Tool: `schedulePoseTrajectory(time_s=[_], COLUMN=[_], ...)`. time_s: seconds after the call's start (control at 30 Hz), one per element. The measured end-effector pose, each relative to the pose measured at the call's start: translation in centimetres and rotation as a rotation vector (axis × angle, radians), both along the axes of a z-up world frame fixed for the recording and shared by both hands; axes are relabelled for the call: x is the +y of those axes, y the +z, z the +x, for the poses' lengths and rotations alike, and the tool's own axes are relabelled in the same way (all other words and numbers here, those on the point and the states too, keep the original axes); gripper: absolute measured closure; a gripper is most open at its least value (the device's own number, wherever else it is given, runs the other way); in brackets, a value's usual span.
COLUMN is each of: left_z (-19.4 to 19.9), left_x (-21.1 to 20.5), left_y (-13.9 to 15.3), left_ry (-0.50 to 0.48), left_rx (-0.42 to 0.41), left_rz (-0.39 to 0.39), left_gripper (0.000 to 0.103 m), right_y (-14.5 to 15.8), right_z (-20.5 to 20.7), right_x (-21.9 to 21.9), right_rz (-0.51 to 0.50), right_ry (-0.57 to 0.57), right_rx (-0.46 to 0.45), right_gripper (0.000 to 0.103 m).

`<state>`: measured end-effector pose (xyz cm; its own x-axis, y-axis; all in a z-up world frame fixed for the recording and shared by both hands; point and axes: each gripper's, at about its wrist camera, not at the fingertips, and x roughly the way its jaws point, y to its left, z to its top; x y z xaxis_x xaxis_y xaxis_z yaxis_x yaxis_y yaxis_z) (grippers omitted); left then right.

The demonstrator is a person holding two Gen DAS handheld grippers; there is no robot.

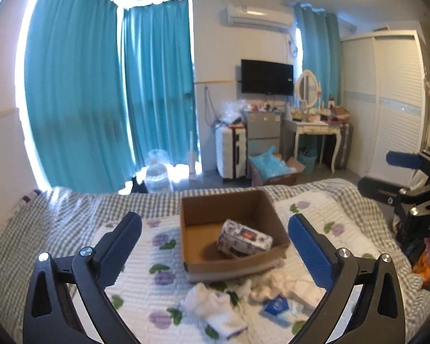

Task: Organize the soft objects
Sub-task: 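Lift both grippers away from the cardboard box, then grasp the white knit glove with the left gripper while the right gripper grasps the white face mask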

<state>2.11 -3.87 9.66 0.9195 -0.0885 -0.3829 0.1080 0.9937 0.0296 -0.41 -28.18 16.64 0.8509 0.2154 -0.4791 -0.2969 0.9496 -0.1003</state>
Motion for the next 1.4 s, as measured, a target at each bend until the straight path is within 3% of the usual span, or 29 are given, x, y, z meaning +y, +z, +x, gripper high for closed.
schedulePoseTrajectory(time_s=[0.17,0.53,0.6,0.67,0.8,1.07,1.33,1.4], left_z=[-2.0,-0.5,0.5,1.4,3.1,6.3,7.6,7.6], left_x=[0.4,1.0,0.7,0.6,0.4,0.4,0.7,0.6], left_y=[-1.9,-11.9,-13.5,-15.0,-17.0,-20.2,-23.1,-23.5], left_ry=[0.029,0.074,0.086,0.093,0.101,0.113,0.108,0.094], left_rx=[0.044,0.255,0.286,0.312,0.351,0.412,0.49,0.504], left_rz=[-0.023,-0.046,-0.034,-0.026,-0.013,0.015,0.008,0.0], left_gripper=[0.0,0.0,0.0,0.0,0.0,0.0,0.001,0.013], right_y=[-2.8,-15.9,-18.2,-20.4,-24.2,-29.0,-31.1,-31.1], right_z=[-2.0,2.4,3.9,5.2,7.3,10.2,11.2,11.0], right_x=[0.1,-1.6,-1.7,-1.7,-1.5,-0.9,-0.6,-0.4], right_rz=[-0.067,-0.168,-0.186,-0.21,-0.253,-0.263,-0.292,-0.301], right_ry=[0.006,0.007,0.016,0.034,0.072,0.154,0.167,0.176], right_rx=[0.056,0.298,0.356,0.421,0.522,0.711,0.769,0.763], right_gripper=[0.0,0.0,0.004,0.014,0.016,0.016,0.016,0.026])
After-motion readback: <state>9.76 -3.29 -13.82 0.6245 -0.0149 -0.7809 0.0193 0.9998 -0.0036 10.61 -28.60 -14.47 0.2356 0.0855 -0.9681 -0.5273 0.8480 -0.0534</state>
